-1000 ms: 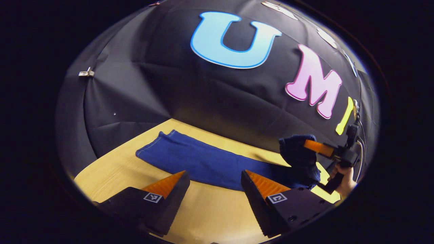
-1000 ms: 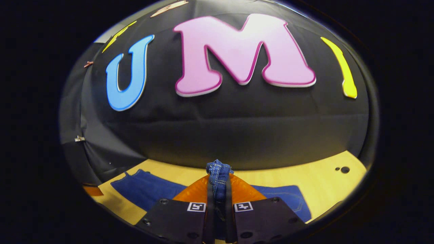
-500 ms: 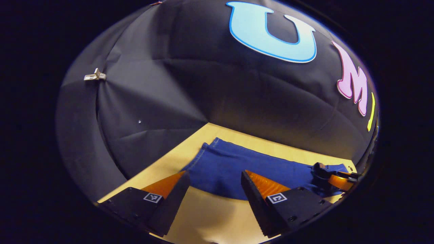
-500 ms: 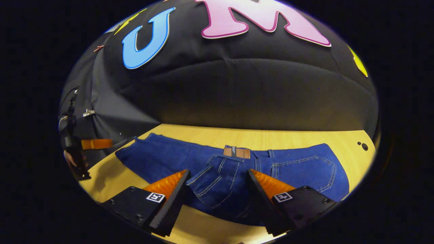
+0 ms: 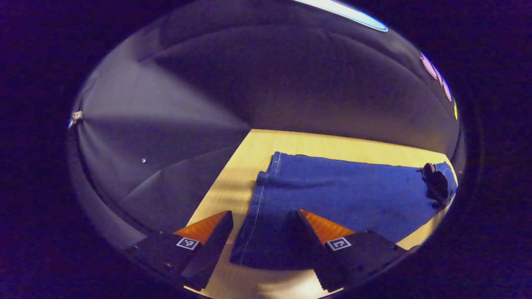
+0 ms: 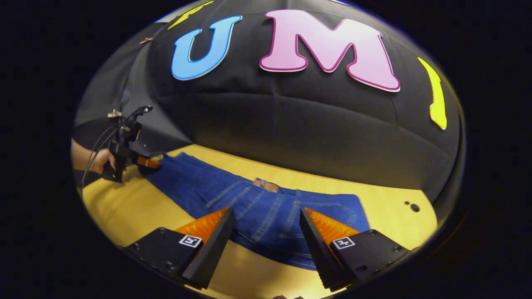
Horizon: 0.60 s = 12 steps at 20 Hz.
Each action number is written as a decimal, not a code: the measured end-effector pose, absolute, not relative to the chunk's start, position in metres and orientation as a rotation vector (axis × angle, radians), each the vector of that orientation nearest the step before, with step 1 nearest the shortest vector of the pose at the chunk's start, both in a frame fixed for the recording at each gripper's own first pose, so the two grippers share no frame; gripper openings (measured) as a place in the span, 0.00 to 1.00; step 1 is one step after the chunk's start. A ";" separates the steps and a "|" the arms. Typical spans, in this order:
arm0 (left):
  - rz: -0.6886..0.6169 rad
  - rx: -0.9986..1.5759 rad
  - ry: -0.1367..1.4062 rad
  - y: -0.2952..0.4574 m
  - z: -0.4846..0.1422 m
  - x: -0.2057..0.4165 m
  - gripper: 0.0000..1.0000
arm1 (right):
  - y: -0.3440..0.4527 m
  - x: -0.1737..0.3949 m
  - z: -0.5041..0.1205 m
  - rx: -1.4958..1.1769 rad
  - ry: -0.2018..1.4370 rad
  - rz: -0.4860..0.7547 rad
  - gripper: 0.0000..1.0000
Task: Grasp the waist and the cuffs of the jeans and fold them to make the two legs overlap; first hold the waist and fold one-third of the jeans toward the cuffs, then hold the cuffs and fold the remaining one-third in the same direction to finish folding.
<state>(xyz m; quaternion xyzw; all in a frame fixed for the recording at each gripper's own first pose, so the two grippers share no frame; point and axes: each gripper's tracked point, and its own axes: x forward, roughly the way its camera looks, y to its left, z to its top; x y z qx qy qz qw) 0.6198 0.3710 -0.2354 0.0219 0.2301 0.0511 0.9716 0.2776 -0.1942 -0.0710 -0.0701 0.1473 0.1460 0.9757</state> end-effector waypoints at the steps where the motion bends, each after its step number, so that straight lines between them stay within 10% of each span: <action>1: 0.078 0.046 0.447 0.370 -0.234 0.626 0.96 | -0.206 0.274 -0.074 -0.148 0.308 0.272 0.96; 6: 0.031 -0.010 0.498 0.358 -0.243 0.623 0.81 | -0.226 0.265 -0.105 -0.082 0.418 0.227 0.97; 9: 0.015 -0.032 0.496 0.348 -0.239 0.621 0.31 | -0.233 0.267 -0.115 -0.080 0.443 0.198 0.98; 12: -0.006 -0.053 0.495 0.345 -0.237 0.619 0.18 | -0.231 0.266 -0.115 -0.082 0.445 0.198 0.98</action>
